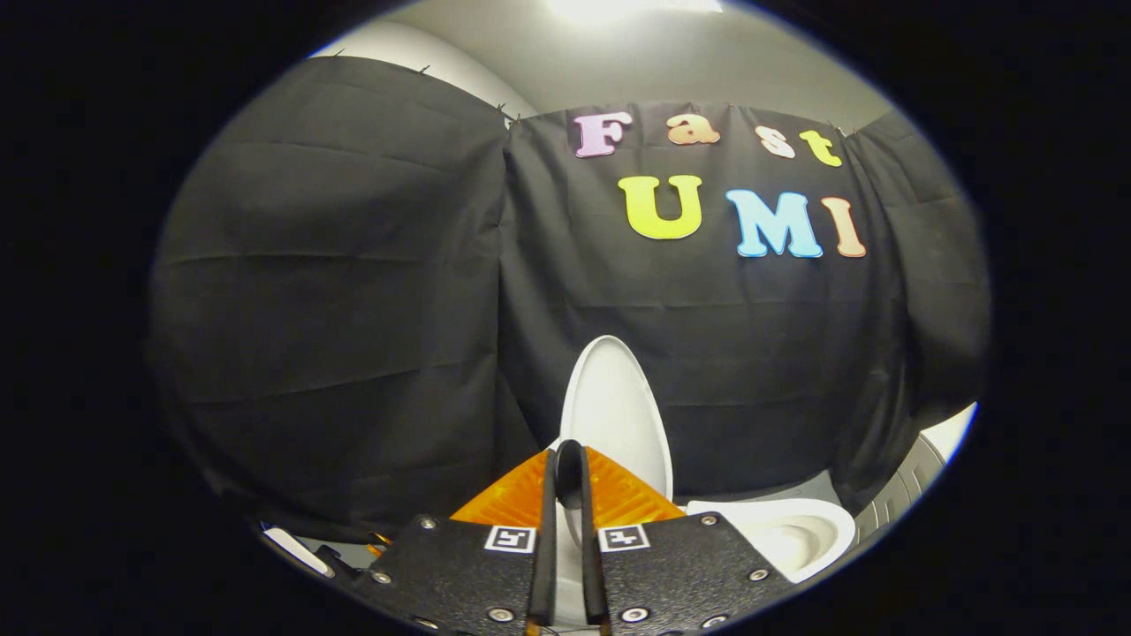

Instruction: Open the toilet lid.

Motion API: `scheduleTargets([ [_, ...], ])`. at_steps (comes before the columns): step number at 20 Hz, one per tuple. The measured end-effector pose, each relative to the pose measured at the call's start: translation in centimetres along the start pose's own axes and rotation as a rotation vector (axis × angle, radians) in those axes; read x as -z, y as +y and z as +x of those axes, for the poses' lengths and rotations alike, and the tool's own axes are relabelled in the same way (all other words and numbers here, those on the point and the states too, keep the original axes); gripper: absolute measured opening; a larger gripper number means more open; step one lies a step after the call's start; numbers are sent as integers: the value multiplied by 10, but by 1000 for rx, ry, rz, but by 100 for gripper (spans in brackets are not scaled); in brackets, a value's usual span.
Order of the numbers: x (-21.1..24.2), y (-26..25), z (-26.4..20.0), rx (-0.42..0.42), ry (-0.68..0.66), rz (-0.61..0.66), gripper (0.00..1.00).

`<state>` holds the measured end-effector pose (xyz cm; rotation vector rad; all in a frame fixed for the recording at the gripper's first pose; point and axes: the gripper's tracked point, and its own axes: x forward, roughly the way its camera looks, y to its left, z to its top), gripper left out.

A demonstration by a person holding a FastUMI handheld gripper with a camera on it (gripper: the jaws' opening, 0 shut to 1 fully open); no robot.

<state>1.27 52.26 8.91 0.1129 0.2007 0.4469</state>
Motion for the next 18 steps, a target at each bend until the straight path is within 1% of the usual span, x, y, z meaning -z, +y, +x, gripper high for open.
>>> scheduleTargets([
  [1, 1, -8, -4, 22, 8, 20, 22],
  [2, -2, -15, -9, 41, 3, 27, 30],
  [3, -9, -20, -12, 47, -9, 32, 46],
  [6, -18, -32, -20, 21, -35, 57, 94],
  [9, -27, -65, -35, 22, -42, 51, 95],
  [10, -31, -80, -40, 40, -46, 20, 95],
  [12, -43, -123, -55, 103, -67, -33, 95],
  [14, -49, -158, -67, 147, -88, -44, 95],
  [16, -70, -187, -83, 191, -125, -64, 95],
  [18, -92, -213, -101, 230, -167, -113, 95],
])
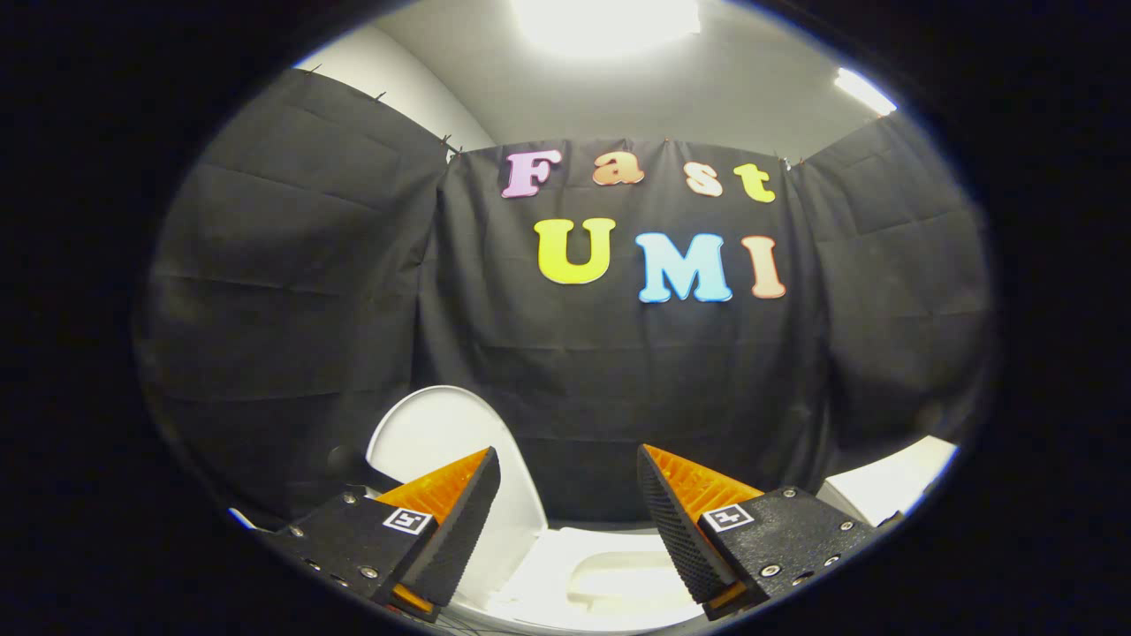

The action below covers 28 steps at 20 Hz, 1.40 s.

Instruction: Open the toilet lid.

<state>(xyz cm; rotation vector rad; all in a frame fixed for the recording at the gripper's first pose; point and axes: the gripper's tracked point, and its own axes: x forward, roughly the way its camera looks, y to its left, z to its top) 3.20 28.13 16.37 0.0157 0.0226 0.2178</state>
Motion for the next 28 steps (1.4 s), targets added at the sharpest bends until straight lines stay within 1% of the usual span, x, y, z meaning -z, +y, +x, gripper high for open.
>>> scheduleTargets([
  [3, -18, -42, -12, 45, -56, -72, 95],
  [5, -22, -72, -21, 98, -56, -73, 94],
  [7, -25, -85, -28, 104, -66, -56, 95],
  [8, -26, -94, -32, 106, -72, -70, 95],
  [10, -23, -113, -42, 115, -85, -125, 95],
  [13, -2, -146, -52, 177, -63, -173, 95],
  [16, 14, -163, -57, 188, -62, -137, 95],
  [19, 24, -183, -67, 198, -92, -89, 95],
  [22, 35, -208, -78, 240, -123, -84, 95],
  [26, 49, -221, -81, 273, -143, -4, 94],
  [28, 53, -228, -80, 288, -134, -17, 95],
])
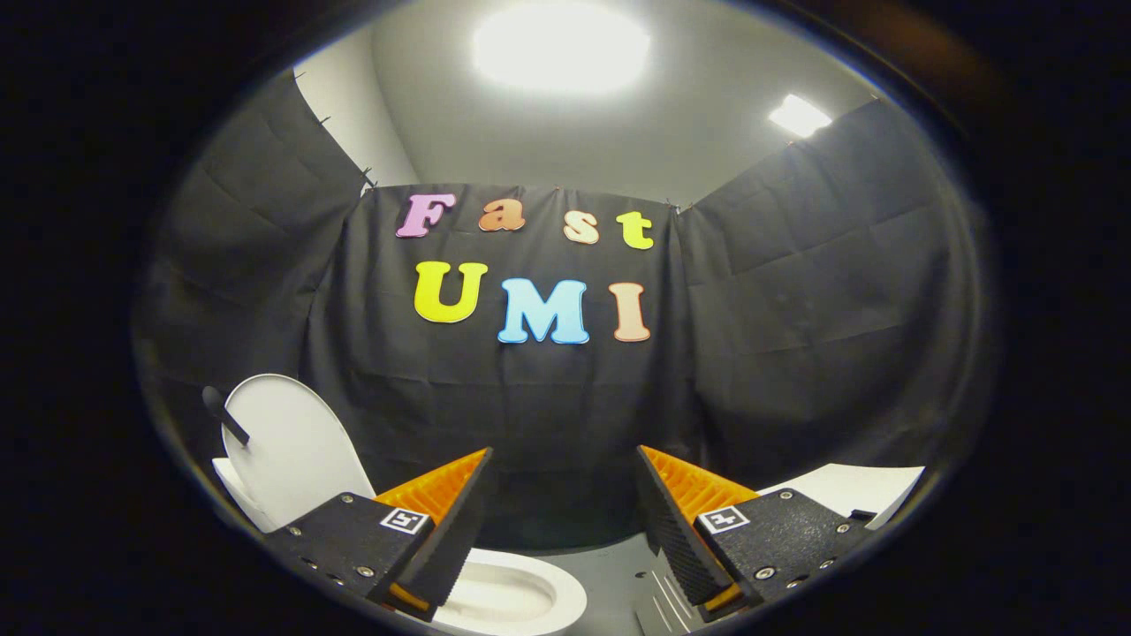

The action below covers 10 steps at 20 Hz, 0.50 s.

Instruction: Open the toilet lid.

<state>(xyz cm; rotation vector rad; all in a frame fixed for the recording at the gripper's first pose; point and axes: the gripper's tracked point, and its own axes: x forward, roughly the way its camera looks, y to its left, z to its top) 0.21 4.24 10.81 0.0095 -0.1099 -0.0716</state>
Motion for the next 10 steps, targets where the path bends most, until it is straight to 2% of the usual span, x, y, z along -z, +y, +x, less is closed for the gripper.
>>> scheduleTargets([
  [10, -1, 15, 2, -29, 3, -31, 95],
])
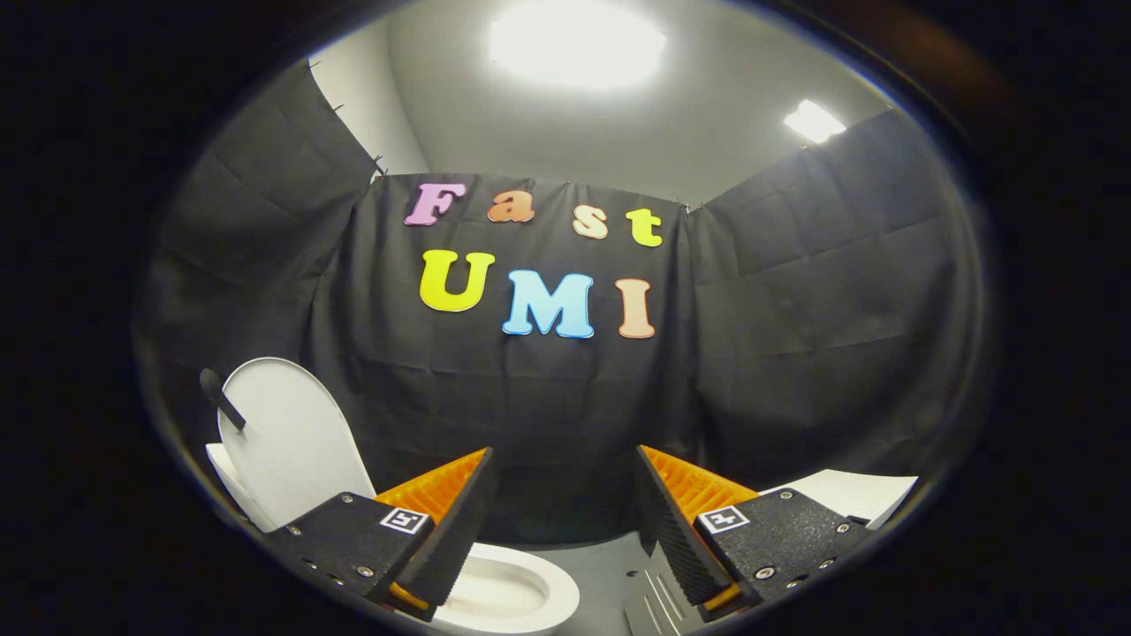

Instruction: Open the toilet lid.

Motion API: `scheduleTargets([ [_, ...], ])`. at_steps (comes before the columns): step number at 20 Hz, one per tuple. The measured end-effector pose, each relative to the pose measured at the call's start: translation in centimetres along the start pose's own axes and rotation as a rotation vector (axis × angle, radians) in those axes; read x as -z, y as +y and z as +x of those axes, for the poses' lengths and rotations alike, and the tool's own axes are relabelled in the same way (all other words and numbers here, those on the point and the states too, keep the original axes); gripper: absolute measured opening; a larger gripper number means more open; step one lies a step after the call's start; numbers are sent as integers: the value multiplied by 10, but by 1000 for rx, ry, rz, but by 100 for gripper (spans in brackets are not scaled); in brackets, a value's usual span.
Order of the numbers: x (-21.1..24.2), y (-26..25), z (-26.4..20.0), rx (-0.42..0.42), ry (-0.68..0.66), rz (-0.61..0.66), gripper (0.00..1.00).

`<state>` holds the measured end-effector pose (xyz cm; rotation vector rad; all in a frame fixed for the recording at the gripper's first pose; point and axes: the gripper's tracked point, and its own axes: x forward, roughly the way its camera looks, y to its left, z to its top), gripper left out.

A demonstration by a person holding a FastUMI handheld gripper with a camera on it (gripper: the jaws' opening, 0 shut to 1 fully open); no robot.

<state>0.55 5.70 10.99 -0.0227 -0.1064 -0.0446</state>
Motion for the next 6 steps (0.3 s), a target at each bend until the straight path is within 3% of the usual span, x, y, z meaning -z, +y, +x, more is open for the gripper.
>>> scheduleTargets([
  [6, -3, 2, -1, -9, -7, 25, 95],
])
